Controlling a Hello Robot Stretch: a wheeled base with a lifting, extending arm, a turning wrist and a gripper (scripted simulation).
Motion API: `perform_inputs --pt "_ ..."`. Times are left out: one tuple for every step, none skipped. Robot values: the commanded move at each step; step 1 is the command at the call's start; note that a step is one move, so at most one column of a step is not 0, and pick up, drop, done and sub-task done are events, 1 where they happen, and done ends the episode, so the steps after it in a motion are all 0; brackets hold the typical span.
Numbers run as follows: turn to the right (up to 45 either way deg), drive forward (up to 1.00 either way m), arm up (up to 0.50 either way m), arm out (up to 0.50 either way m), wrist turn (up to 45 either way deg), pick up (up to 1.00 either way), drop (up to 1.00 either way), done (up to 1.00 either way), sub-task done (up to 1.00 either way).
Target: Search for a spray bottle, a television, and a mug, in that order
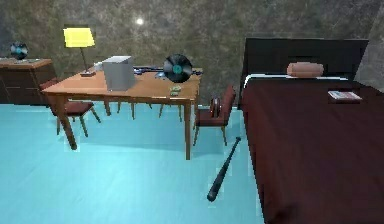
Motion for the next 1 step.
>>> perform_inputs --pt "-36.0 0.0 0.0 0.0 0.0 0.0 0.0 0.0 0.0"
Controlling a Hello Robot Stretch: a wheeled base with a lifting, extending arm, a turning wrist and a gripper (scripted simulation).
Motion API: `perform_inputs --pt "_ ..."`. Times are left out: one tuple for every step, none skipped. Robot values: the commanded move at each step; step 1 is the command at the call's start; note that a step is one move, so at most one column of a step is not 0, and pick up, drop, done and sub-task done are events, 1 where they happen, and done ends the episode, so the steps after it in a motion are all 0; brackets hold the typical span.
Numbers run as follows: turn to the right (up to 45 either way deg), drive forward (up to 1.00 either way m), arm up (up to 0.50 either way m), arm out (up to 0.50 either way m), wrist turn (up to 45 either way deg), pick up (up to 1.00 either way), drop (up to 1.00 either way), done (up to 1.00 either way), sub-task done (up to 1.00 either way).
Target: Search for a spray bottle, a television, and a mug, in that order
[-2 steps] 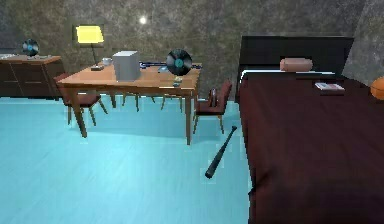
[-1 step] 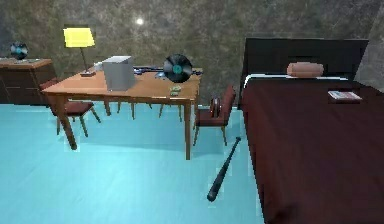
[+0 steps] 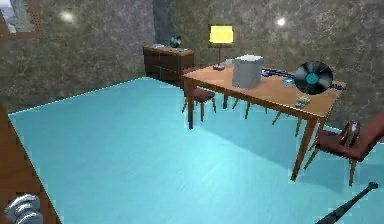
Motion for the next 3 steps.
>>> perform_inputs --pt "-3.0 0.0 0.0 0.0 0.0 0.0 0.0 0.0 0.0" --pt "0.0 0.6 0.0 0.0 0.0 0.0 0.0 0.0 0.0" --pt "-12.0 0.0 0.0 0.0 0.0 0.0 0.0 0.0 0.0"
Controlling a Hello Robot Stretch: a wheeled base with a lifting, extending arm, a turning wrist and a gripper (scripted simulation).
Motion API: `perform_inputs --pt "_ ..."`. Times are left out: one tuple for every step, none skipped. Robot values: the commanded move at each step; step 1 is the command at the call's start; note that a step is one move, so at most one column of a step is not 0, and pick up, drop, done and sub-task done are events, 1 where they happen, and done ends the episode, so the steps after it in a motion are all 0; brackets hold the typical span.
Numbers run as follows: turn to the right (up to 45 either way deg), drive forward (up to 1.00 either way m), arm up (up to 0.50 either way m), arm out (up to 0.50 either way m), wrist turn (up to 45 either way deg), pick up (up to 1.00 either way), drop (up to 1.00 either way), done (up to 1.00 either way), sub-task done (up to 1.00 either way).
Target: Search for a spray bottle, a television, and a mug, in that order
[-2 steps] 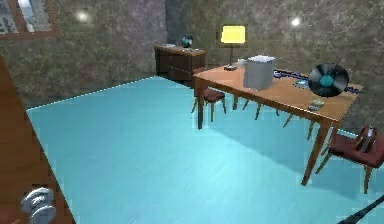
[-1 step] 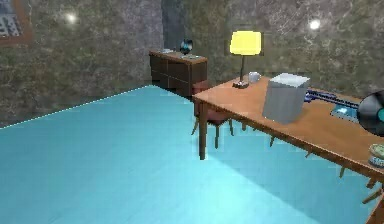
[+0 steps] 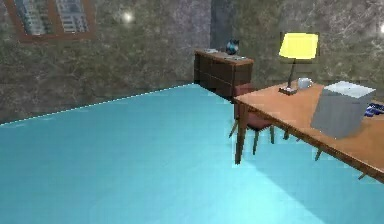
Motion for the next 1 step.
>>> perform_inputs --pt "0.0 1.0 0.0 0.0 0.0 0.0 0.0 0.0 0.0"
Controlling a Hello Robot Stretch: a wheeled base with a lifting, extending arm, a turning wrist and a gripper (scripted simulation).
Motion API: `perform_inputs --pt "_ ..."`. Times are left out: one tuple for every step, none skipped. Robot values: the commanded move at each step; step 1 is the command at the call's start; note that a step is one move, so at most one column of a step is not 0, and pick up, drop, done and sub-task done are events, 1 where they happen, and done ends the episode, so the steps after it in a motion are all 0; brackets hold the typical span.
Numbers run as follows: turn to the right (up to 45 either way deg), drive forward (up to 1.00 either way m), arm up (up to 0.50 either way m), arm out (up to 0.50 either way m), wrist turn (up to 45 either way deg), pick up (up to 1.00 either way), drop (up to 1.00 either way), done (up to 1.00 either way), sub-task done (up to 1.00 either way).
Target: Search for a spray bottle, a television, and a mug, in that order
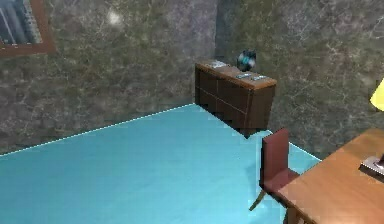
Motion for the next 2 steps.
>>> perform_inputs --pt "-6.0 0.0 0.0 0.0 0.0 0.0 0.0 0.0 0.0" --pt "0.0 0.6 0.0 0.0 0.0 0.0 0.0 0.0 0.0"
